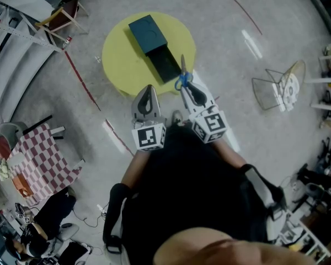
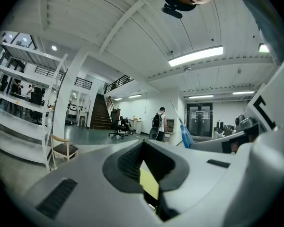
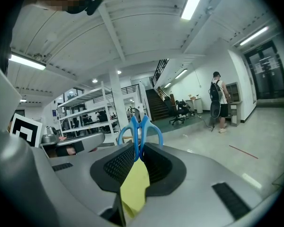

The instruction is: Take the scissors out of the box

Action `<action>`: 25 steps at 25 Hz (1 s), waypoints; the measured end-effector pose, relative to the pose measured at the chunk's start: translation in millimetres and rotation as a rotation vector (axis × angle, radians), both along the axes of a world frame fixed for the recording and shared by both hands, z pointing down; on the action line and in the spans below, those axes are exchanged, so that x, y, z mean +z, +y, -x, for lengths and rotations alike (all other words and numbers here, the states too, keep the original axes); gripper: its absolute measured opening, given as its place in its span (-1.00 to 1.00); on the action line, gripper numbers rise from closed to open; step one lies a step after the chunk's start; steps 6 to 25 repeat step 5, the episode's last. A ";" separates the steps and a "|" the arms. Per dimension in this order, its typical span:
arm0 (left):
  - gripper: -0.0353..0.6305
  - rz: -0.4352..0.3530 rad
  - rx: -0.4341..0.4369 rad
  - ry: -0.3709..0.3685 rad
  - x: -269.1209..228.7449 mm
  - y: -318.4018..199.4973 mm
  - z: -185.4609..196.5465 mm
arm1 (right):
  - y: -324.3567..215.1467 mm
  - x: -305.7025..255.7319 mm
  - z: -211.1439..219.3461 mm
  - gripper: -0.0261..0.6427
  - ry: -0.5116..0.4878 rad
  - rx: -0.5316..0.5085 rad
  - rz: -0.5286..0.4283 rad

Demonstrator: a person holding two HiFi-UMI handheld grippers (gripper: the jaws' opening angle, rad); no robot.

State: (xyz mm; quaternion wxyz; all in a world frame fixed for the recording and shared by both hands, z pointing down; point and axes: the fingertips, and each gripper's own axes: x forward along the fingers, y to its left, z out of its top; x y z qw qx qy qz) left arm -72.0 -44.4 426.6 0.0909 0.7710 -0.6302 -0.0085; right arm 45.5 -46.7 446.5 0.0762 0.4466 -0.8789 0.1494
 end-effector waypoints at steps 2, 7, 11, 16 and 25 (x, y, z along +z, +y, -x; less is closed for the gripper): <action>-0.91 0.001 -0.001 -0.001 0.4 0.4 1.9 | -0.1 -0.4 1.4 -0.73 -0.005 0.000 -0.002; -0.91 0.003 -0.003 -0.001 1.1 1.0 4.7 | -0.7 -0.2 2.8 -0.73 -0.007 0.003 -0.003; -0.91 0.003 -0.003 -0.001 1.1 1.0 4.7 | -0.7 -0.2 2.8 -0.73 -0.007 0.003 -0.003; -0.91 0.003 -0.003 -0.001 1.1 1.0 4.7 | -0.7 -0.2 2.8 -0.73 -0.007 0.003 -0.003; -0.91 0.003 -0.003 -0.001 1.1 1.0 4.7 | -0.7 -0.2 2.8 -0.73 -0.007 0.003 -0.003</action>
